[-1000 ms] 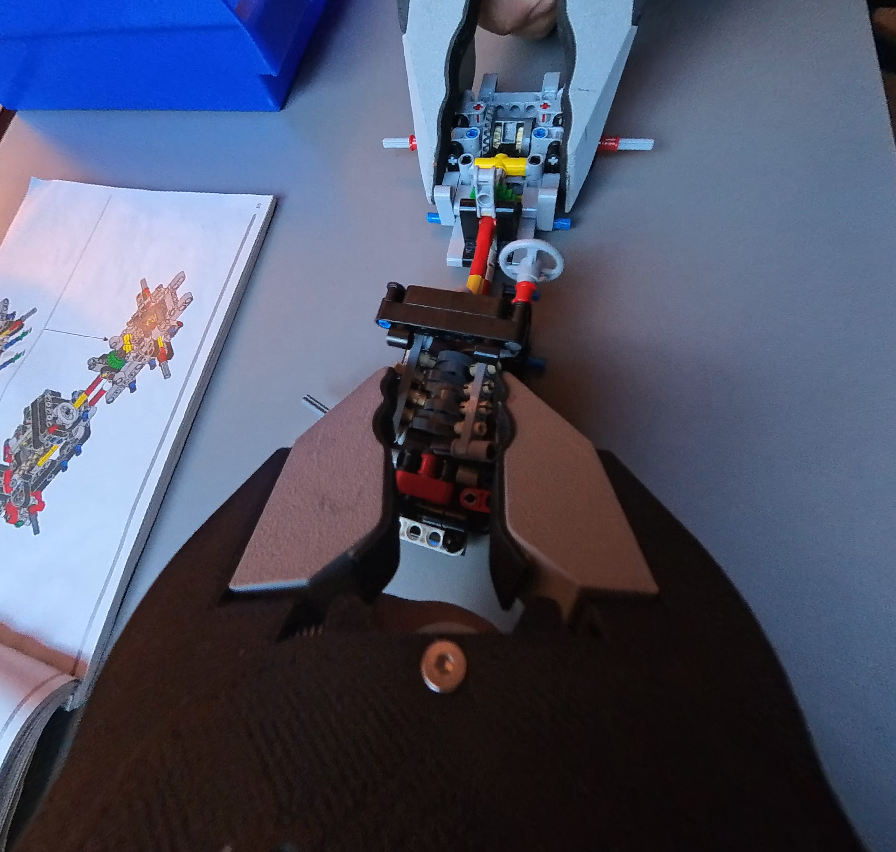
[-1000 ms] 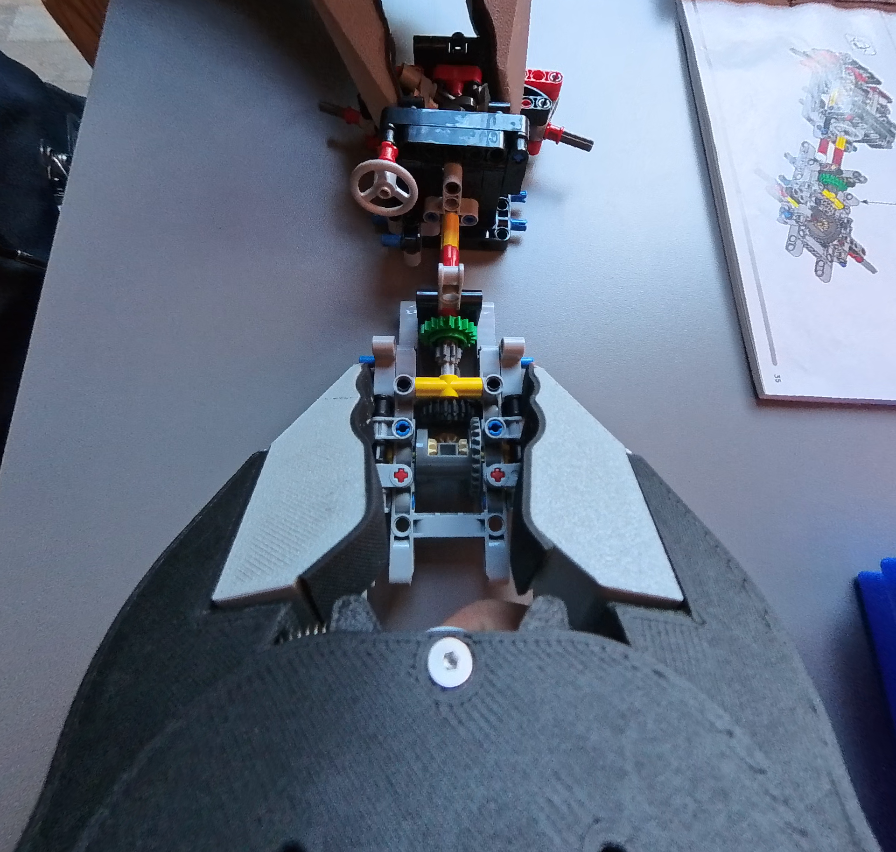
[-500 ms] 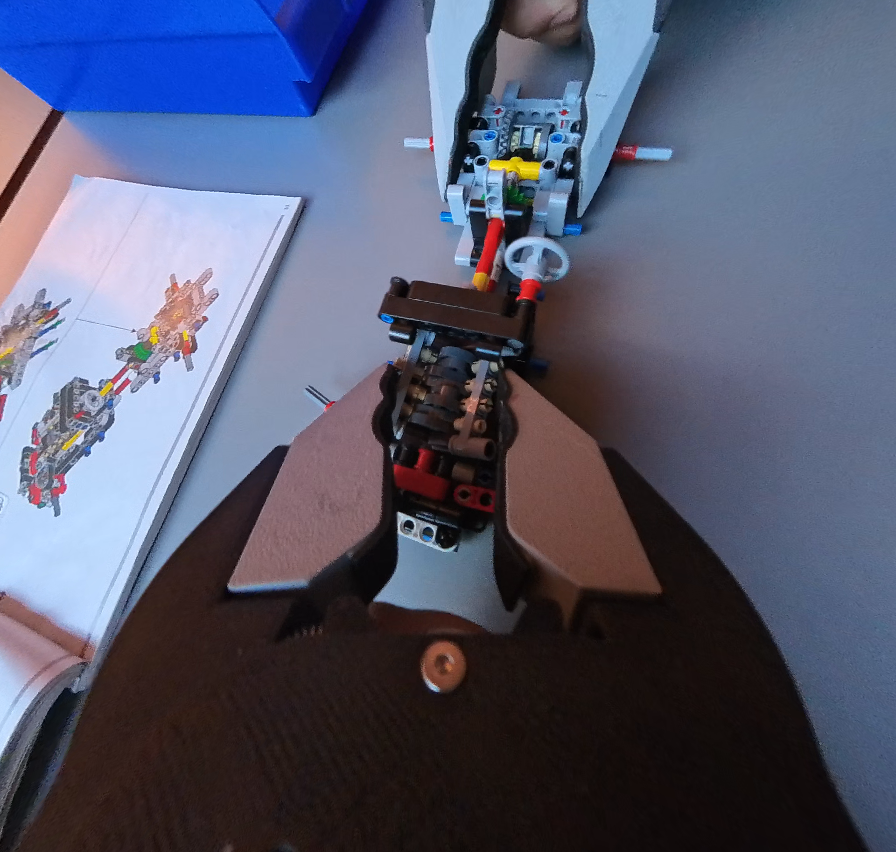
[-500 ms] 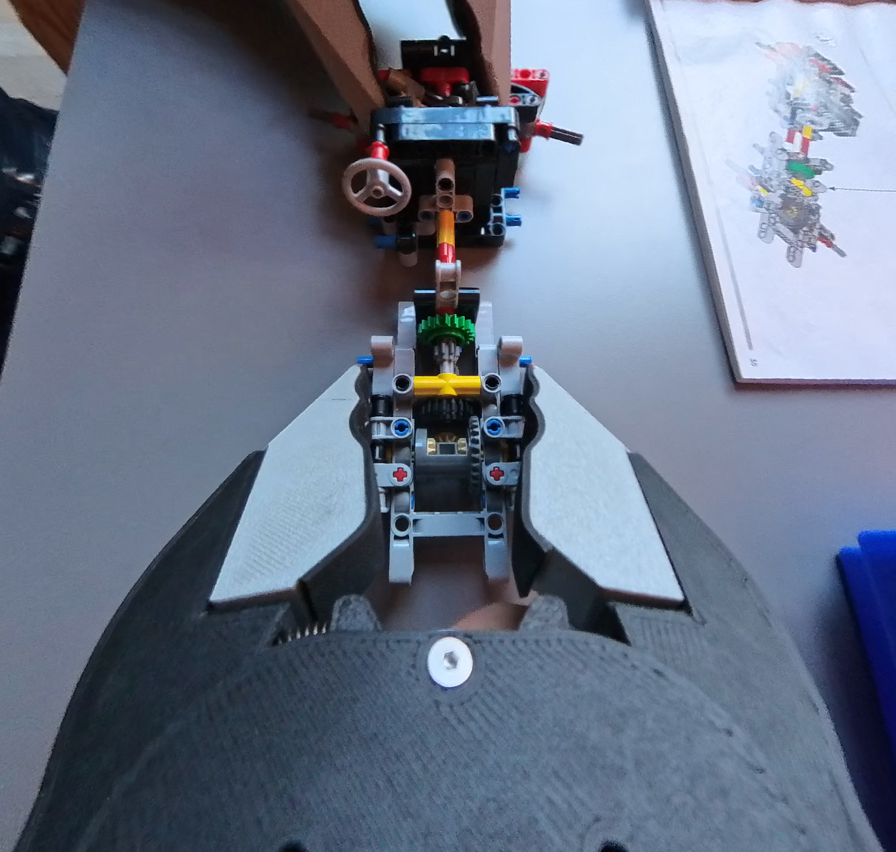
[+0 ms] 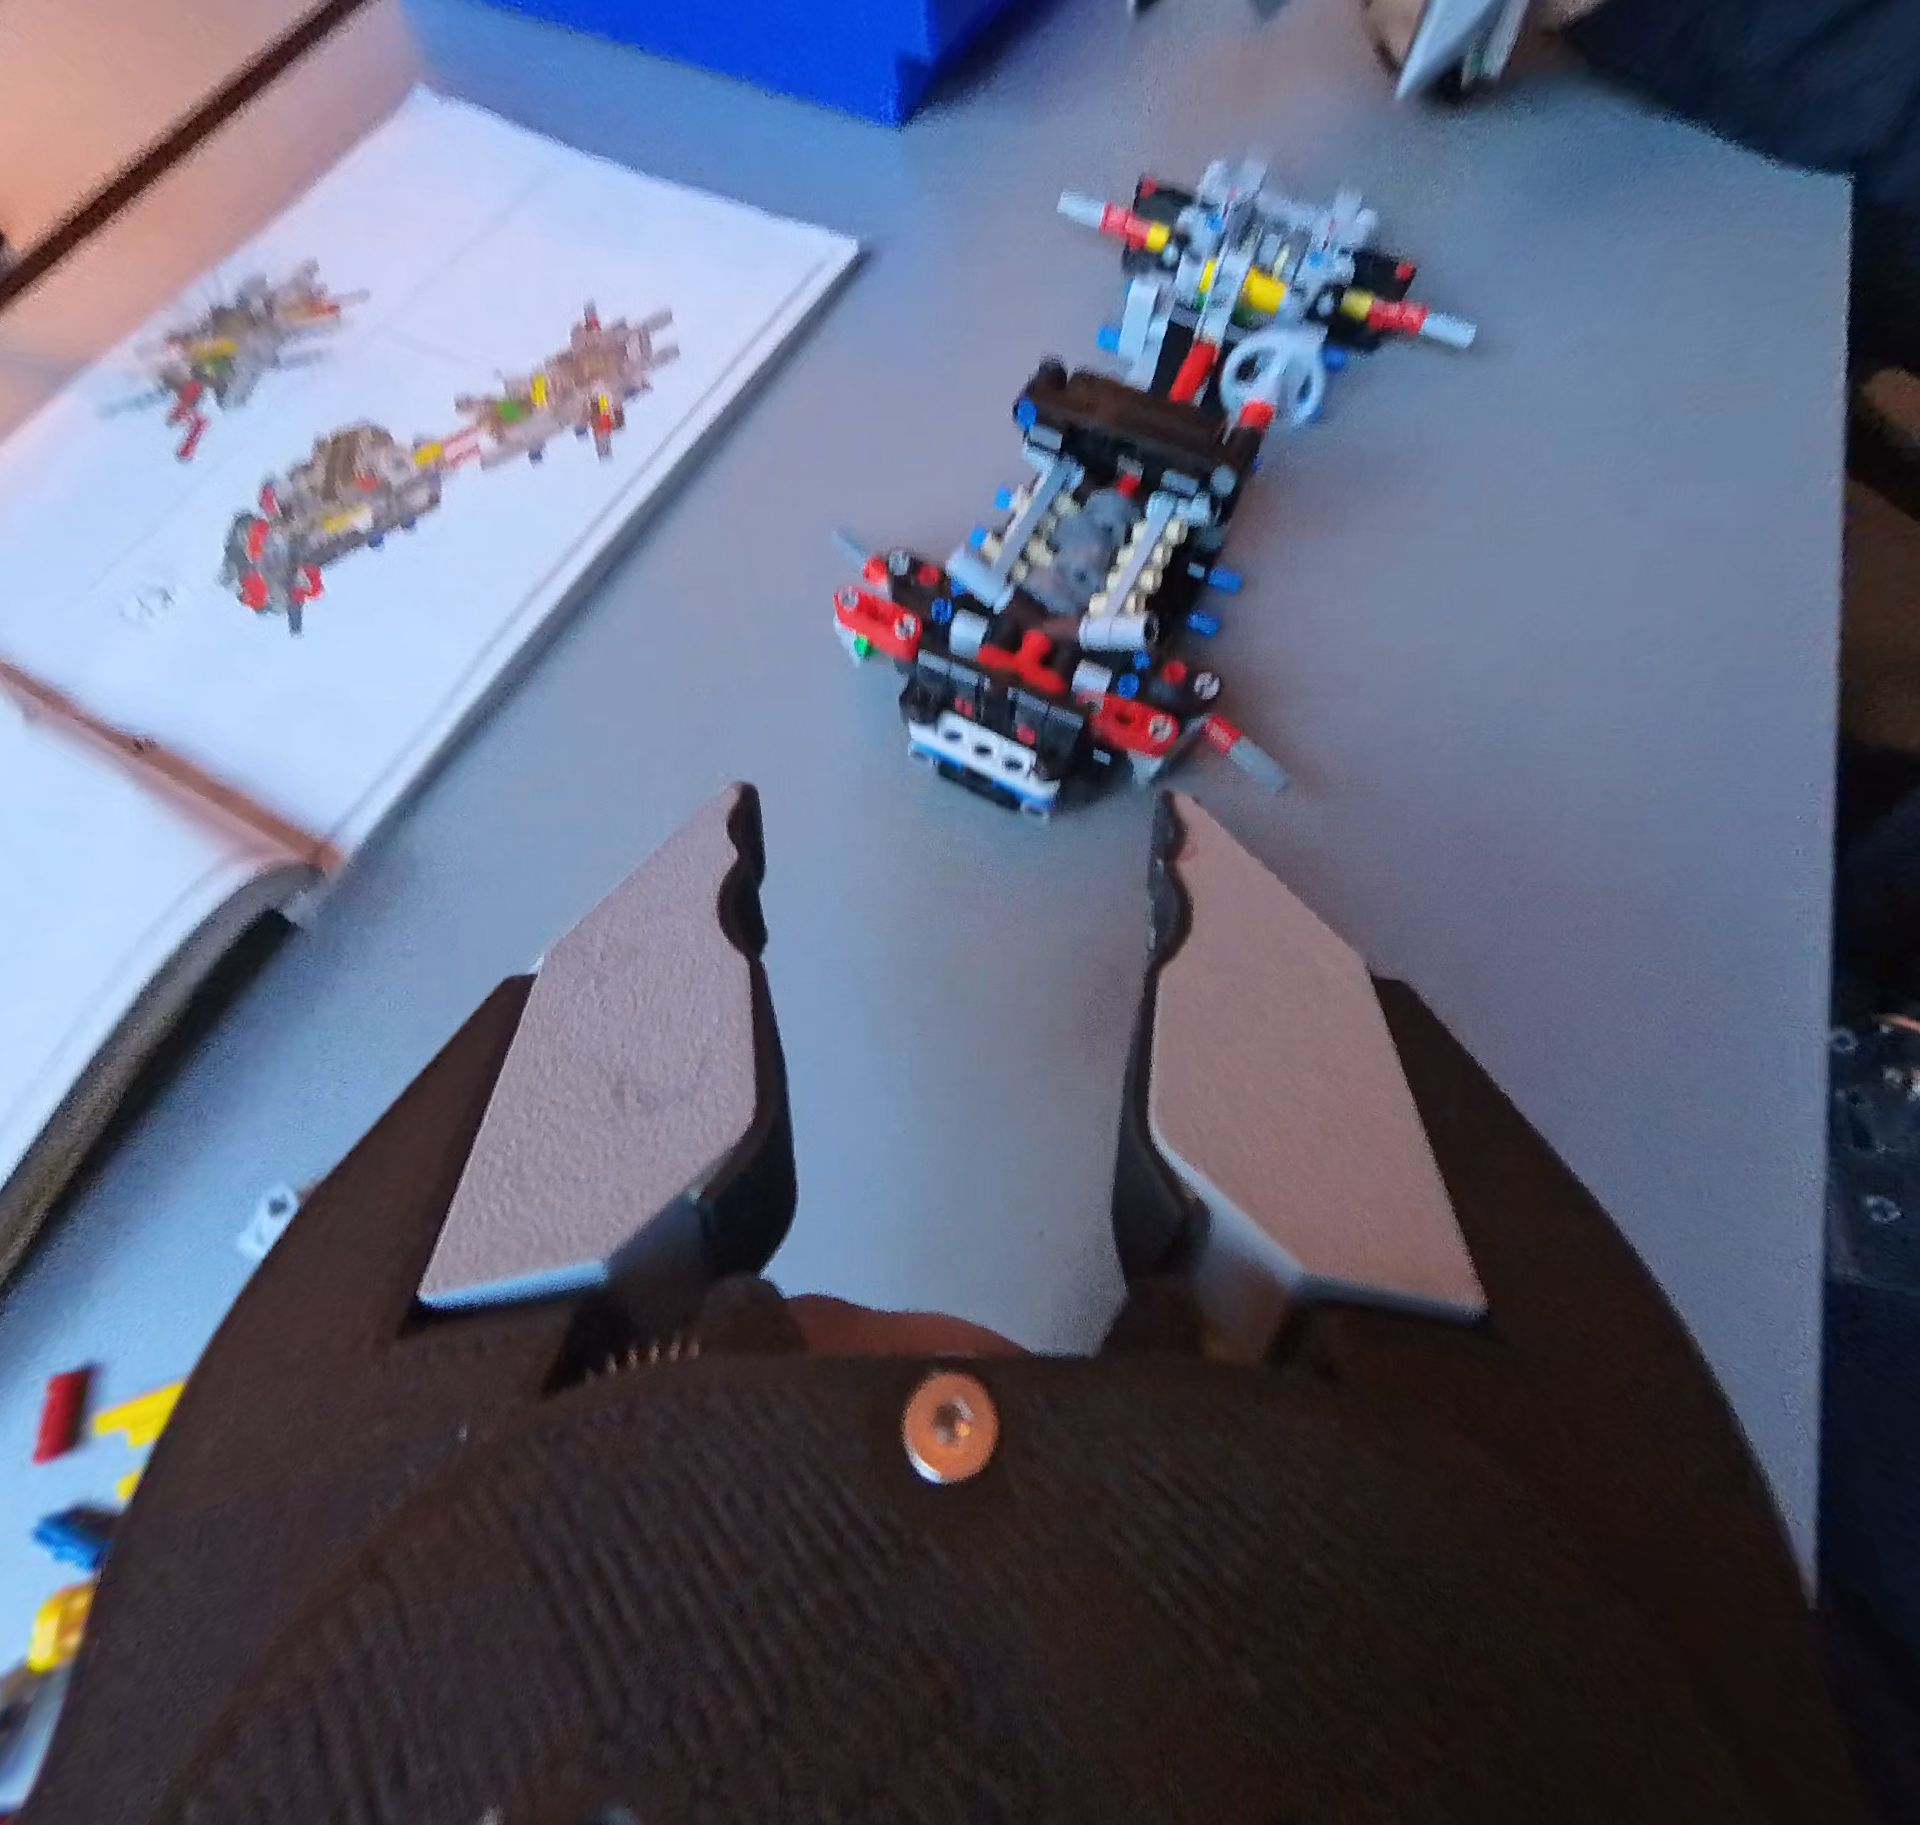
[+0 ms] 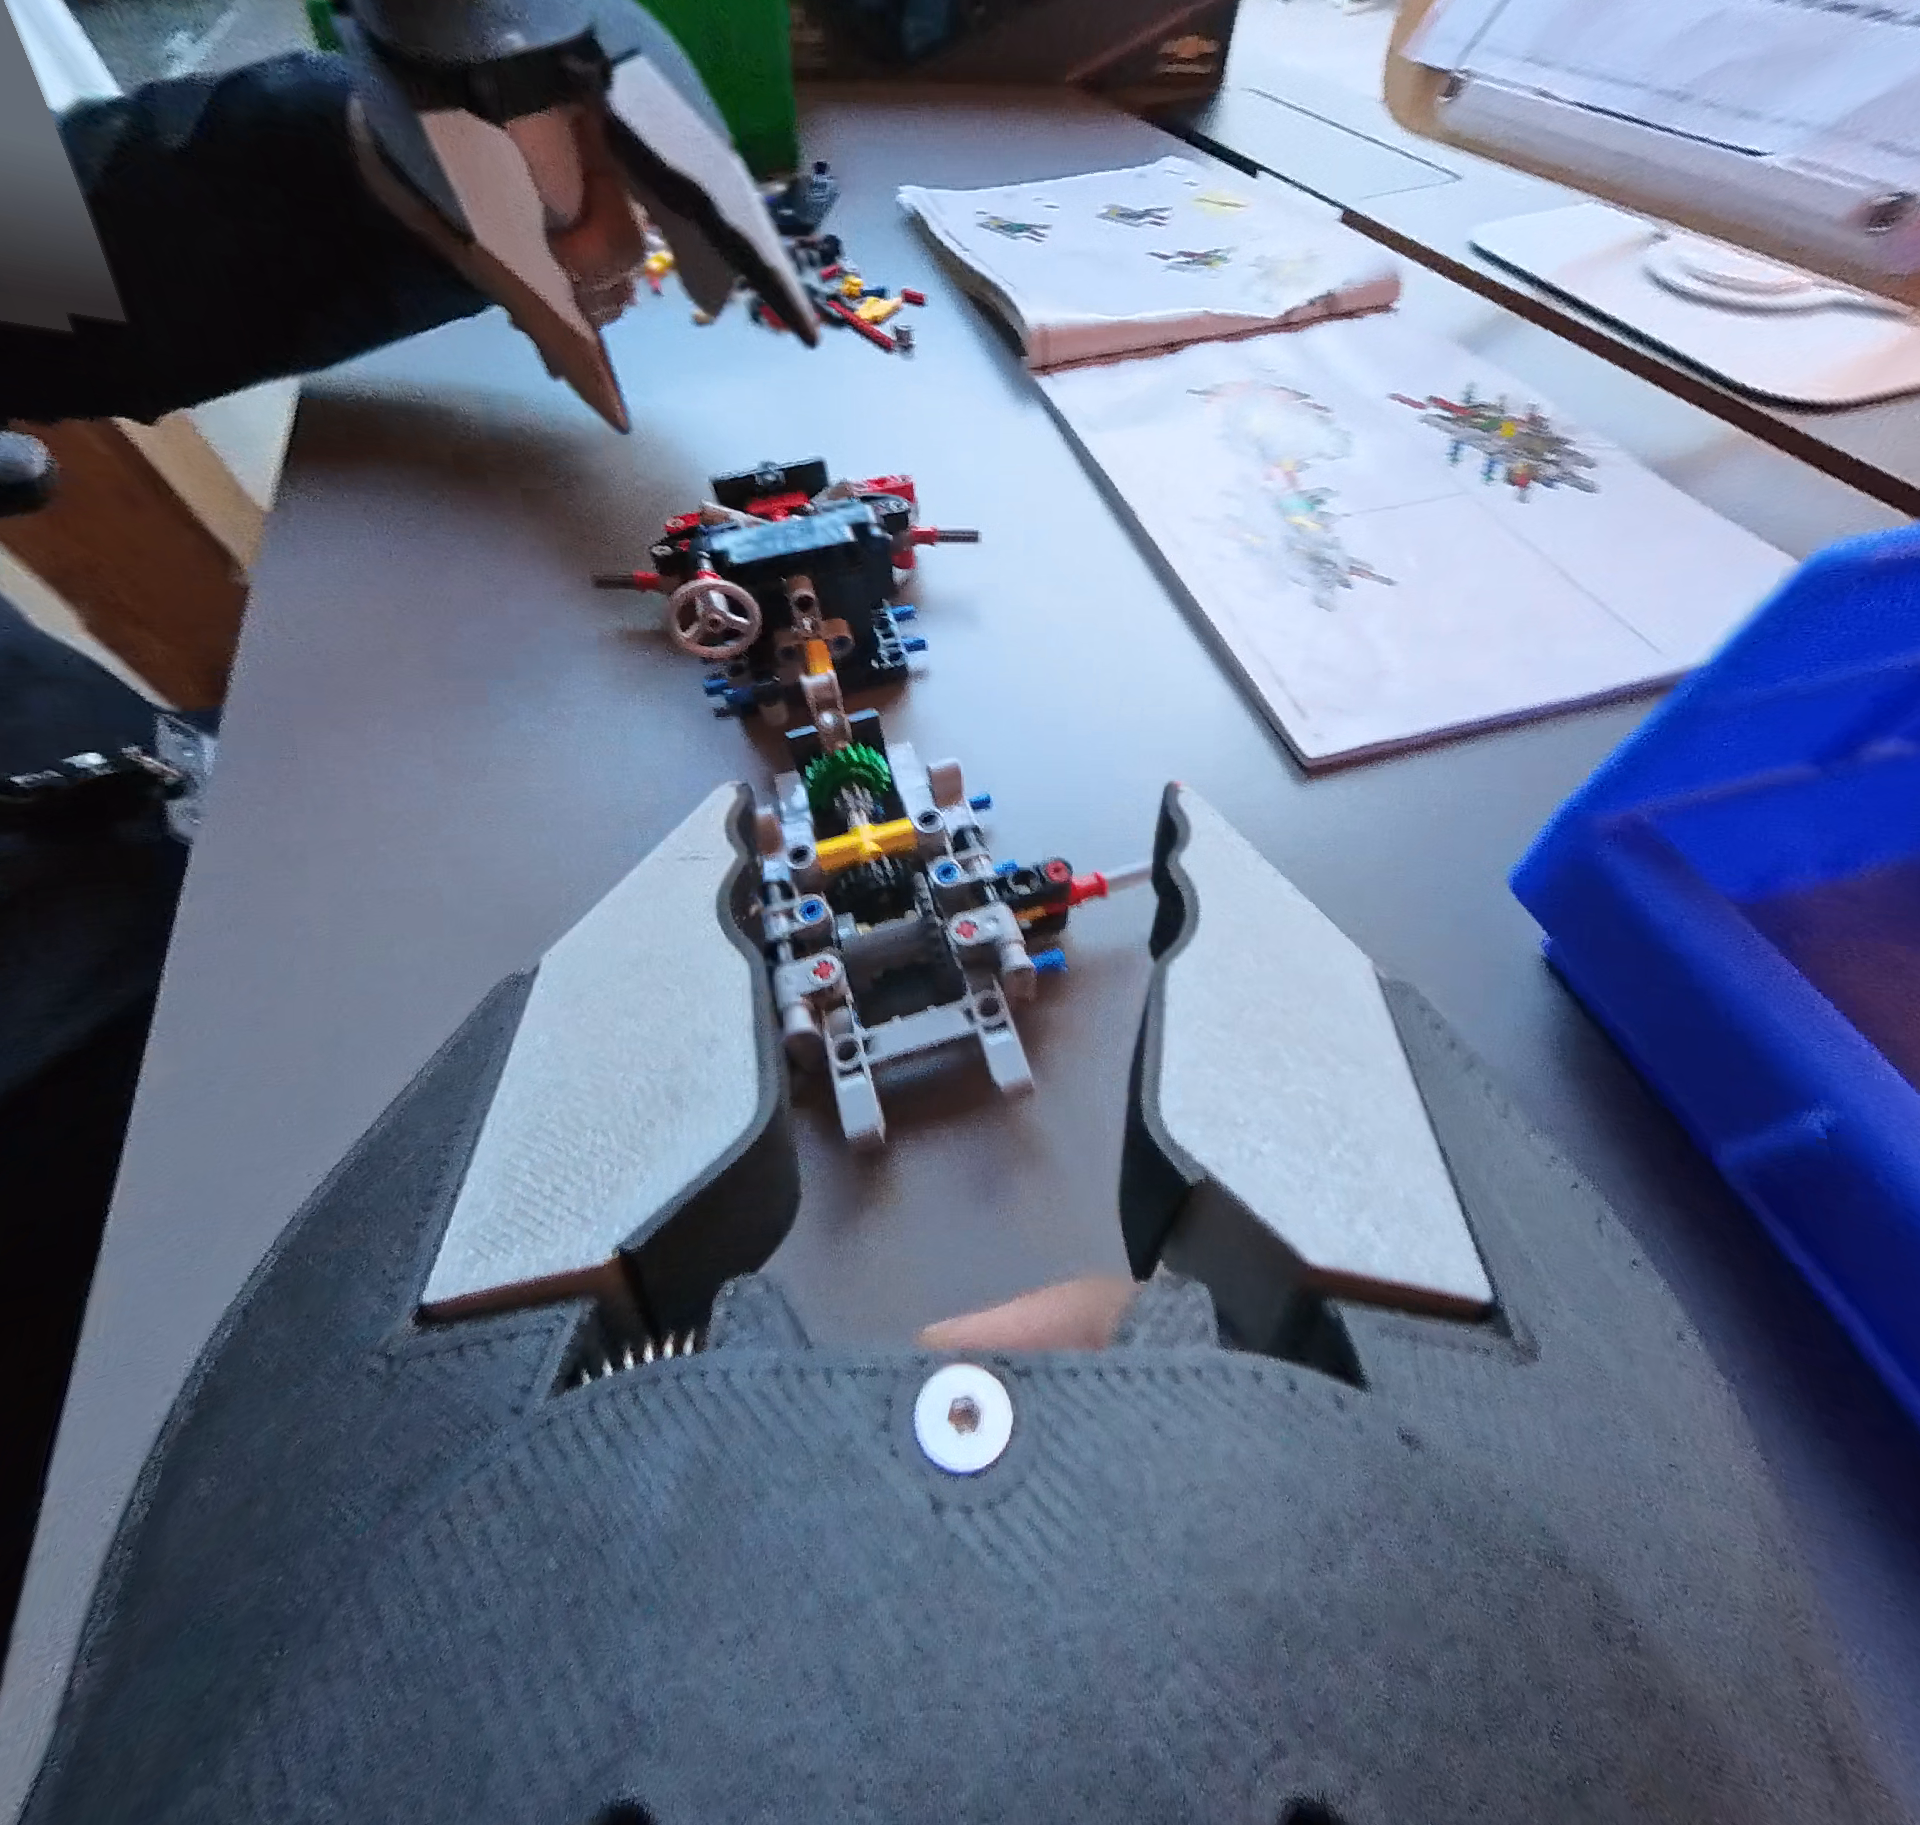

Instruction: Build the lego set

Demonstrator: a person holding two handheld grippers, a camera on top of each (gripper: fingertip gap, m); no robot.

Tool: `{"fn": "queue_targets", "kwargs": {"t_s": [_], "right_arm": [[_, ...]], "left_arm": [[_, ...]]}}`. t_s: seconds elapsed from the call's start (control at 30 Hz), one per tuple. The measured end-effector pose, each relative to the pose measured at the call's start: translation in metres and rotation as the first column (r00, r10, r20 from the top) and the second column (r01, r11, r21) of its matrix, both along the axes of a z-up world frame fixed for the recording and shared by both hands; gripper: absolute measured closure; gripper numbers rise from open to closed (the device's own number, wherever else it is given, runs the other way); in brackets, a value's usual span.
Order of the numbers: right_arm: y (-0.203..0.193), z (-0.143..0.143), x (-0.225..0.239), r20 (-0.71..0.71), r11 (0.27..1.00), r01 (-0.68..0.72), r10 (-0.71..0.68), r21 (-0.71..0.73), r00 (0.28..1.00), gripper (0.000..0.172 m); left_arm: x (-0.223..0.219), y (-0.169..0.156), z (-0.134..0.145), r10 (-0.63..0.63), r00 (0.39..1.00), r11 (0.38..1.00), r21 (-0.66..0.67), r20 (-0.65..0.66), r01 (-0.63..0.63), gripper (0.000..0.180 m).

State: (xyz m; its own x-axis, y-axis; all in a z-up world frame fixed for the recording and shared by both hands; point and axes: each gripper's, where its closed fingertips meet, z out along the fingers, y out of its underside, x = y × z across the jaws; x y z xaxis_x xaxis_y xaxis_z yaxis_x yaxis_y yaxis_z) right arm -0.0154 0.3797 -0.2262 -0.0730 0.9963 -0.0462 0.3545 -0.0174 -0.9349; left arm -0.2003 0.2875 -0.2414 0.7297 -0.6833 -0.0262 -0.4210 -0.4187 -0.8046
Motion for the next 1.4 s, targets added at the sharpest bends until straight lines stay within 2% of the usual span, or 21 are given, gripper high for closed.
{"fn": "queue_targets", "kwargs": {"t_s": [0.13,0.27,0.37,0.43,0.6,0.77,0.97,1.13,1.27,1.4], "right_arm": [[0.002,-0.019,0.022,0.096,0.999,0.033,-0.030,-0.027,0.995,0.108],[0.002,-0.031,0.038,0.178,0.999,0.040,-0.033,-0.036,0.984,0.112],[-0.002,-0.039,0.049,0.225,0.994,0.011,0.014,-0.109,0.974,0.120],[-0.007,-0.044,0.052,0.262,0.988,-0.007,0.048,-0.154,0.964,0.118],[-0.013,-0.055,0.051,0.329,0.990,-0.038,0.081,-0.137,0.941,0.118],[-0.012,-0.045,0.049,0.261,0.987,-0.046,0.084,-0.151,0.962,0.120],[-0.003,-0.024,0.051,0.129,0.978,-0.021,0.048,-0.206,0.991,0.122],[0.003,-0.024,0.049,0.124,0.982,0.007,0.017,-0.189,0.992,0.122],[0.009,-0.023,0.047,0.119,0.983,0.031,-0.010,-0.181,0.993,0.123],[0.012,-0.021,0.047,0.108,0.981,0.040,-0.019,-0.189,0.994,0.123]], "left_arm": [[-0.006,-0.009,-0.030,-0.011,1.000,0.996,-0.089,-0.024,0.009,0.109],[0.002,-0.012,-0.044,-0.056,0.998,0.986,-0.160,-0.020,0.052,0.116],[0.007,-0.006,-0.043,-0.076,0.997,0.984,-0.162,-0.013,0.073,0.118],[0.012,-0.002,-0.043,-0.092,0.996,0.981,-0.172,0.006,0.091,0.117],[0.029,-0.003,-0.040,-0.144,0.987,0.967,-0.203,0.065,0.154,0.116],[0.038,-0.004,-0.041,-0.178,0.983,0.964,-0.192,0.053,0.184,0.115],[0.036,0.001,-0.040,-0.149,0.985,0.964,-0.208,0.084,0.164,0.123],[0.035,0.002,-0.039,-0.133,0.984,0.960,-0.230,0.122,0.158,0.127],[0.030,0.008,-0.041,-0.086,0.992,0.971,-0.217,0.090,0.104,0.141],[0.033,0.005,-0.042,-0.113,0.993,0.975,-0.187,0.046,0.119,0.133]]}}
